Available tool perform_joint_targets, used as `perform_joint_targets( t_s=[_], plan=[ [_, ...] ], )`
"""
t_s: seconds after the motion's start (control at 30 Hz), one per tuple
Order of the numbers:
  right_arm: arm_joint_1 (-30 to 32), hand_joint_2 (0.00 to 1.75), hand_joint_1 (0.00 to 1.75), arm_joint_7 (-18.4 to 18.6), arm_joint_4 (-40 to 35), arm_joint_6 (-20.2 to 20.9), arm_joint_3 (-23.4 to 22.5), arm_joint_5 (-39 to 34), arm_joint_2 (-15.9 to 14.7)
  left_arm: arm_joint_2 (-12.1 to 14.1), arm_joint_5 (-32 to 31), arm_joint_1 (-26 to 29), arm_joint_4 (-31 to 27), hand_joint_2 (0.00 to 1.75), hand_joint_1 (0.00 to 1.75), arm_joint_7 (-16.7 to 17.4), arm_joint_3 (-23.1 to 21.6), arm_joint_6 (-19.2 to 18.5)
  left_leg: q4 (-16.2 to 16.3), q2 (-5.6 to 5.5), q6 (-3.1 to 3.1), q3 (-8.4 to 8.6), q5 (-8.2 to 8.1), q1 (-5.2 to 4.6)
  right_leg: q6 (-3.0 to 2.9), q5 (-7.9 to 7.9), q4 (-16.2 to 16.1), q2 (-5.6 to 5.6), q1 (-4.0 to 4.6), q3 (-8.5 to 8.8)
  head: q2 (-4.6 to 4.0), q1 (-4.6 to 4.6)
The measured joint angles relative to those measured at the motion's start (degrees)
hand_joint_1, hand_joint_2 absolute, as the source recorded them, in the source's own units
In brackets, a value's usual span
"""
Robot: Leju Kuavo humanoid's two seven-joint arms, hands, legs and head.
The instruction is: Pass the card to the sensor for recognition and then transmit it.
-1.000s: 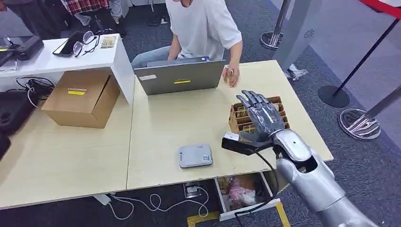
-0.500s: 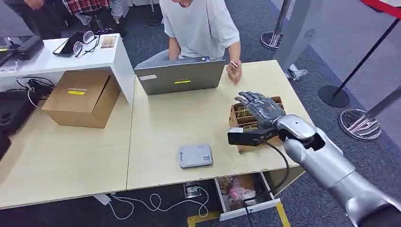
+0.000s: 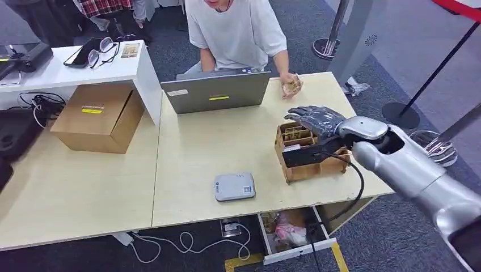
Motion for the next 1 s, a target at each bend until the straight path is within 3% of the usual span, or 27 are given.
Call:
perform_joint_targets(
  t_s=[0.23,0.77,0.87,1.0],
  plan=[
    [-6.13,1.75,0.00,-1.03,0.92,2.21,6.19,-4.60,-2.63,-0.26,0.00,0.00,0.00,0.00,0.00,-0.07,0.70,0.22,0.01,0.00,0.00,0.00,0.00,-0.01,0.00,0.00,0.00,0.00,0.00,0.00,0.00,-0.02],
    [-8.45,1.75,0.00,-0.44,1.18,2.45,12.60,-8.34,-4.88,-0.46,-0.04,-0.01,0.00,0.00,0.00,-0.07,1.09,0.39,0.01,0.00,0.00,0.01,-0.01,-0.01,0.00,0.00,-0.01,0.01,0.00,0.00,0.00,-0.04],
    [-8.23,1.75,0.00,1.75,1.16,0.48,13.64,-10.04,-5.20,-0.22,-0.31,-0.01,0.00,0.00,0.00,0.00,1.12,-1.75,0.01,0.00,0.00,0.00,-0.01,0.00,0.00,0.00,0.00,0.01,0.00,0.00,0.00,-0.02],
    [-6.15,1.75,0.00,4.93,1.16,-6.30,13.80,-12.07,-5.20,0.30,-0.65,0.09,0.00,0.00,0.00,0.04,1.12,-3.58,0.01,-0.03,0.00,0.01,-0.01,0.01,0.01,-0.01,-0.01,-0.01,0.01,0.00,0.00,-0.02]
  ],
)
